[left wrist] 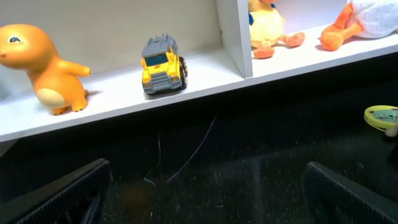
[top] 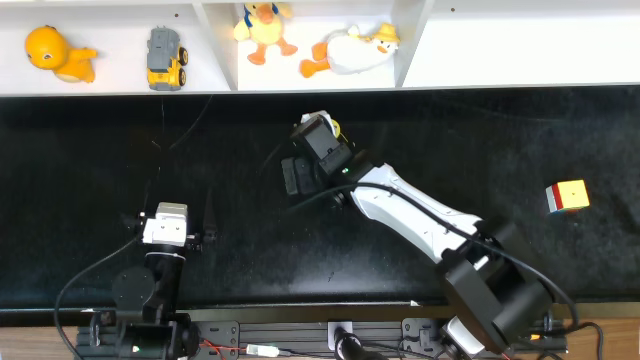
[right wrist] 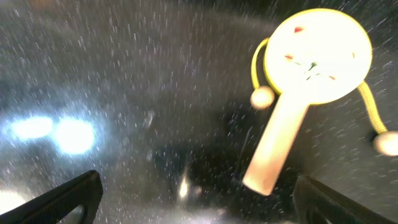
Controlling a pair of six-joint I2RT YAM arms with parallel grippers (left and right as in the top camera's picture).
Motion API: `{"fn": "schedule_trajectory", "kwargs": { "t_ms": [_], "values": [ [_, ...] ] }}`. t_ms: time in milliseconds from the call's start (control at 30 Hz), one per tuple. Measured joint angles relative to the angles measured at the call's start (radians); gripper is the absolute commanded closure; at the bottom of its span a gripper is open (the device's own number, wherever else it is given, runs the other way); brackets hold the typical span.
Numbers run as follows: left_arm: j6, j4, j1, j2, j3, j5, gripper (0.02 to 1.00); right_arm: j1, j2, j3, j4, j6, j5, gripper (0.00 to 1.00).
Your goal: Store Toys
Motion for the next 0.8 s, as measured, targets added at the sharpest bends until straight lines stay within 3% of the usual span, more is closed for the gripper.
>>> {"fn": "schedule_trajectory", "kwargs": {
  "t_ms": [367,667,700,800],
  "values": [
    [0.000,0.000,0.000,0.000,0.000,0.000,0.020,0.000,0.022,0.001,0.006,0.122,0.100,0.001],
    [0.000,0.000,0.000,0.000,0.000,0.000,0.023,0.000,0.057,0.005,0.014,0.160,0.166,0.060],
    [0.000,0.000,0.000,0.000,0.000,0.000,0.023,0.000,0.061,0.006,0.019,0.161,0.173,0.091],
    [0.000,0.000,0.000,0.000,0.000,0.000,0.023,-0.001,0.070,0.010,0.034,0.164,0.194,0.338]
  ]
}}
